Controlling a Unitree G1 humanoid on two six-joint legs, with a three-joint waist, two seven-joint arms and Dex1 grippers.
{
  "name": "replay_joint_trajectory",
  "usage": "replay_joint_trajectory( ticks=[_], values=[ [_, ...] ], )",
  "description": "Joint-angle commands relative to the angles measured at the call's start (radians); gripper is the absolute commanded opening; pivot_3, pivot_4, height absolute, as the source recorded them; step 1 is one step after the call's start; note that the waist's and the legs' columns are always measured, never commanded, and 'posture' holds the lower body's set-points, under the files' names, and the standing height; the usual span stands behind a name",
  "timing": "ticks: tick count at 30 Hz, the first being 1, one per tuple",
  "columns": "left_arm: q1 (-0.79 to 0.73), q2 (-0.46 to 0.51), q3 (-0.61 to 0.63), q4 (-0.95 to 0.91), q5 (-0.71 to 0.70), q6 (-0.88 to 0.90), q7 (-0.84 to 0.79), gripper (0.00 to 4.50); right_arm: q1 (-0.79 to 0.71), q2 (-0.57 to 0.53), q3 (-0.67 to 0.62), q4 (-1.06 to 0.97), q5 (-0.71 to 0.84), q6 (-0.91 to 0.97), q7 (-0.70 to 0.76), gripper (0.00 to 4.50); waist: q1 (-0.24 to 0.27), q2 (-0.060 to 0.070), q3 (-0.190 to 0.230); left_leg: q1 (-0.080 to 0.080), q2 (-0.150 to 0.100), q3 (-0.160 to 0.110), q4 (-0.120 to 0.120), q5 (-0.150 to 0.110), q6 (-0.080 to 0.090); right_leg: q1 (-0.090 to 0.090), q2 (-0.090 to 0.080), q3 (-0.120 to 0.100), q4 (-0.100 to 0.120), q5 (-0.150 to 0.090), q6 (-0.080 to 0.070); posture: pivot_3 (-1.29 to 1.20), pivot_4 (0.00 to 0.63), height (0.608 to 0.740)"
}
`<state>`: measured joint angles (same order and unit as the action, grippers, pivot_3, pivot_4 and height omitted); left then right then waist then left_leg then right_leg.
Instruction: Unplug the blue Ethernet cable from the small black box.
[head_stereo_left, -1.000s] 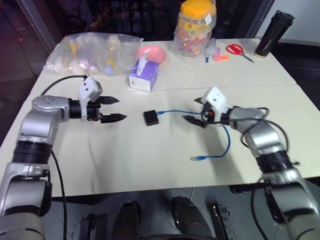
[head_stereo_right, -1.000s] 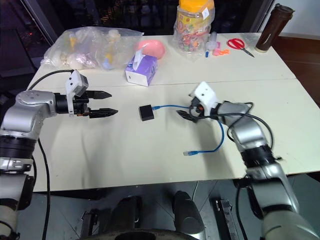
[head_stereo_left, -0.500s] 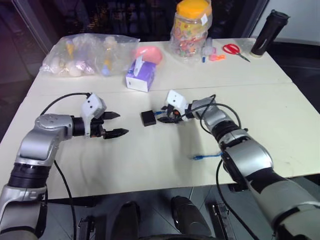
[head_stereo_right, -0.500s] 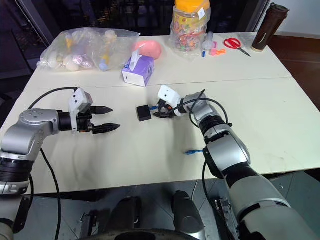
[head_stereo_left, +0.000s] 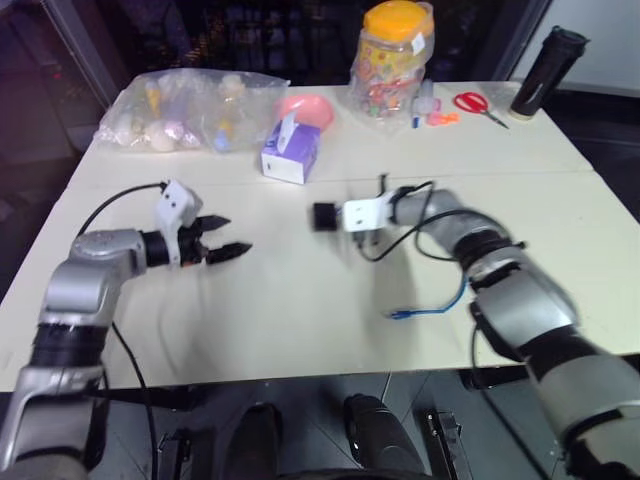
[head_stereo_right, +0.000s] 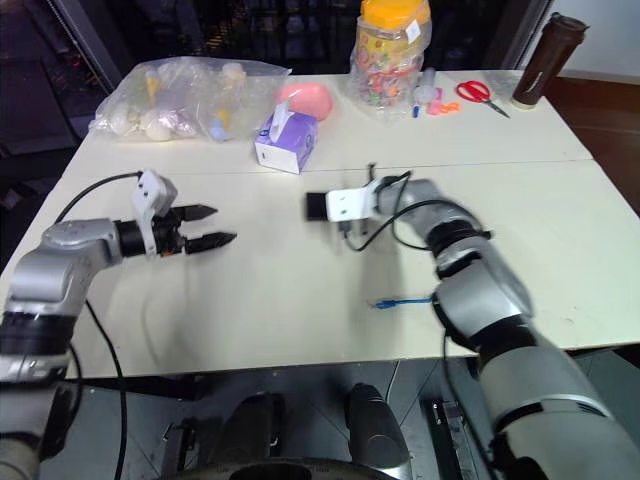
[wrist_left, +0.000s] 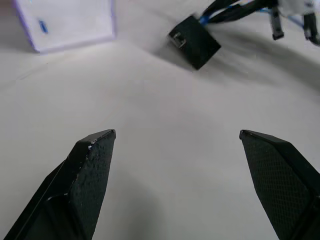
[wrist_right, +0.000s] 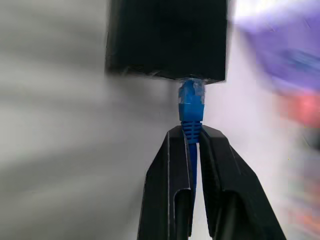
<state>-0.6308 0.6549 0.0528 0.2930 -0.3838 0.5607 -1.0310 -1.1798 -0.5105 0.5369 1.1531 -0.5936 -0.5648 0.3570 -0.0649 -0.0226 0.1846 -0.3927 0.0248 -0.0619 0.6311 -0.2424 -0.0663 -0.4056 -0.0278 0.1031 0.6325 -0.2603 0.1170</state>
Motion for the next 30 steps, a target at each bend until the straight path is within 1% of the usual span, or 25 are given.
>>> replay_joint_trajectory(
  ticks=[1,4,8,10,12,15,21,24,28,30],
  values=[
    [-0.168,-0.083,0.005,0.208,-0.023,-0.053,-0.067,4.17,0.014,-0.059,-0.061,-0.179,-0.01,-0.019,-0.121,0.06,-0.005,0.0,0.0,0.0,0.0,0.0,-0.001,0.0,0.0,0.0,0.0,0.0,0.0,0.0,0.001,0.0,0.15,0.74],
    [-0.312,-0.176,0.009,0.402,-0.038,-0.053,-0.151,4.17,0.068,-0.12,-0.116,-0.337,-0.018,0.023,-0.173,0.06,-0.007,-0.001,0.0,0.0,0.0,0.0,-0.005,0.0,0.001,-0.002,0.0,-0.001,0.0,0.0,0.001,0.0,0.15,0.74],
    [-0.457,-0.26,0.026,0.61,-0.029,-0.099,-0.224,4.17,0.143,-0.16,-0.176,-0.508,0.003,0.065,-0.159,0.06,-0.01,-0.001,0.0,0.0,0.0,0.001,-0.01,-0.001,0.002,-0.005,0.0,-0.001,-0.001,0.0,0.001,0.0,0.15,0.74],
    [-0.558,-0.331,0.037,0.751,-0.008,-0.176,-0.204,4.17,0.199,-0.186,-0.222,-0.632,0.024,0.108,-0.13,0.06,-0.006,-0.001,0.0,0.0,0.0,0.001,-0.011,-0.001,0.002,-0.005,0.0,-0.001,-0.002,0.0,0.001,0.0,0.15,0.74],
    [-0.624,-0.374,0.061,0.848,-0.001,-0.228,-0.161,4.17,0.237,-0.199,-0.25,-0.709,0.033,0.144,-0.107,0.06,-0.002,-0.001,0.0,-0.001,0.0,0.001,-0.01,-0.001,0.002,-0.005,0.0,-0.001,-0.002,-0.001,0.002,0.0,0.15,0.74],
    [-0.671,-0.406,0.088,0.926,0.017,-0.283,-0.122,4.17,0.271,-0.199,-0.27,-0.778,0.033,0.187,-0.081,0.06,-0.007,-0.001,0.0,-0.002,-0.001,0.001,-0.006,-0.001,0.002,-0.003,0.0,0.0,-0.003,-0.001,0.002,0.0,0.15,0.74],
    [-0.717,-0.455,0.127,0.977,0.031,-0.325,-0.11,4.17,0.325,-0.182,-0.296,-0.873,0.033,0.241,-0.047,0.06,-0.005,-0.001,0.0,0.001,-0.001,0.001,-0.004,-0.002,0.003,-0.001,0.001,0.001,0.0,-0.001,0.002,0.0,0.15,0.74],
    [-0.732,-0.462,0.16,0.989,0.023,-0.318,-0.109,3.3,0.344,-0.176,-0.301,-0.903,0.032,0.256,-0.036,0.0,-0.005,-0.001,0.0,-0.001,-0.001,0.001,-0.002,-0.002,0.003,-0.001,0.0,0.001,0.0,-0.001,0.002,0.0,0.15,0.74],
    [-0.736,-0.466,0.167,0.991,0.044,-0.322,-0.13,1.71,0.358,-0.169,-0.304,-0.945,0.033,0.279,-0.019,0.0,-0.005,-0.001,0.0,-0.001,-0.001,0.001,-0.003,-0.002,0.003,-0.001,0.0,0.001,-0.001,-0.001,0.002,0.0,0.15,0.74],
    [-0.736,-0.468,0.17,0.991,0.052,-0.321,-0.138,0.77,0.366,-0.165,-0.303,-0.968,0.037,0.288,-0.008,0.0,-0.004,-0.001,0.0,0.0,-0.001,0.001,-0.003,-0.002,0.003,-0.001,0.0,0.0,-0.001,-0.001,0.002,0.0,0.15,0.74]
  ],
)
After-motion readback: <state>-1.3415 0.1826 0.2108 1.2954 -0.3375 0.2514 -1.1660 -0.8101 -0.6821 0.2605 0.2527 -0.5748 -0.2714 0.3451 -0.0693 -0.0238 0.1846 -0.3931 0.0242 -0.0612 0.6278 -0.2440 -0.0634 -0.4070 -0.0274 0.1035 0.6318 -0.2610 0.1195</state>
